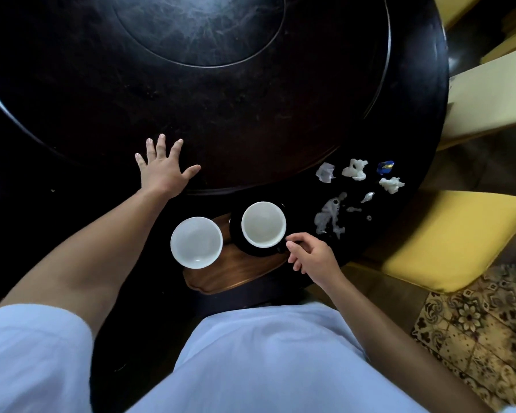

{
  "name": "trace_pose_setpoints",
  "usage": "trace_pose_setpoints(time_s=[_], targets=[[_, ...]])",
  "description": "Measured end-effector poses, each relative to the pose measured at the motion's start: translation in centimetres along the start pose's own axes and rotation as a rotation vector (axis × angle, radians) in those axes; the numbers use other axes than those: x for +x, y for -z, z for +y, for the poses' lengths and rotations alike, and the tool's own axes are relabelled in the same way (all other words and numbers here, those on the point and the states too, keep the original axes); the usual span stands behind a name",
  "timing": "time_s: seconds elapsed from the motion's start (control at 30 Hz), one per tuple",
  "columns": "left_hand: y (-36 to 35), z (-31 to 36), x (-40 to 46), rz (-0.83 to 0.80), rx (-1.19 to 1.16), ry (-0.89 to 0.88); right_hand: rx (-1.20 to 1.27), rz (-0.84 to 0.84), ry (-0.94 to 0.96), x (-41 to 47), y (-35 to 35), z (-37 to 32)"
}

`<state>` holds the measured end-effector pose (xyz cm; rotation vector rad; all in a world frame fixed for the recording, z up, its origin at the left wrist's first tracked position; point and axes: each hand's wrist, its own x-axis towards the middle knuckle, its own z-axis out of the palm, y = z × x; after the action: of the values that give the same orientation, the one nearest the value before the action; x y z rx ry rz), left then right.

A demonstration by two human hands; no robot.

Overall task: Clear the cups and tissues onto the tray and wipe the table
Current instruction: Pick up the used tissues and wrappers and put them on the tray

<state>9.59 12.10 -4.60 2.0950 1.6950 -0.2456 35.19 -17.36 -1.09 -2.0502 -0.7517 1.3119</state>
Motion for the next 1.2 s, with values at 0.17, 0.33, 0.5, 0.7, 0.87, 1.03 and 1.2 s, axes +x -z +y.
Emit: trace_pose_setpoints(time_s=[0.17,0.33,0.5,0.7,0.87,1.03,1.2], targets=[[2.3,4.7,-0.8,0.127,-0.216,-0.106,-0.039,0.089,0.098,1.3,7.3,-0.9],[0.5,14.2,-3.4,0.2,-0.194,-0.481,-0.16,0.3,0.132,6.0,17.6,0.4],[-3.1,22.7,-3.4,0.164,0.001,-0.602,-0.459,0.346,0.1,11.8,26.4,3.0],[-7.6,28.5,-3.5,0.06,0.296,-0.415,-0.664,0.226,0.049,16.0,28.9,5.8],[-9.5,31.7,-3.9,0.065,0.449,-0.427,-0.747,0.231,0.085,16.4,28.5,6.5],[-10.6,33.0,-3.7,0.092,0.47,-0.39,-0.71,0.305,0.129,16.6,28.1,7.0],[-10.9,34.0,-3.7,0.095,0.483,-0.366,-0.646,0.284,0.099,17.1,27.9,7.0]])
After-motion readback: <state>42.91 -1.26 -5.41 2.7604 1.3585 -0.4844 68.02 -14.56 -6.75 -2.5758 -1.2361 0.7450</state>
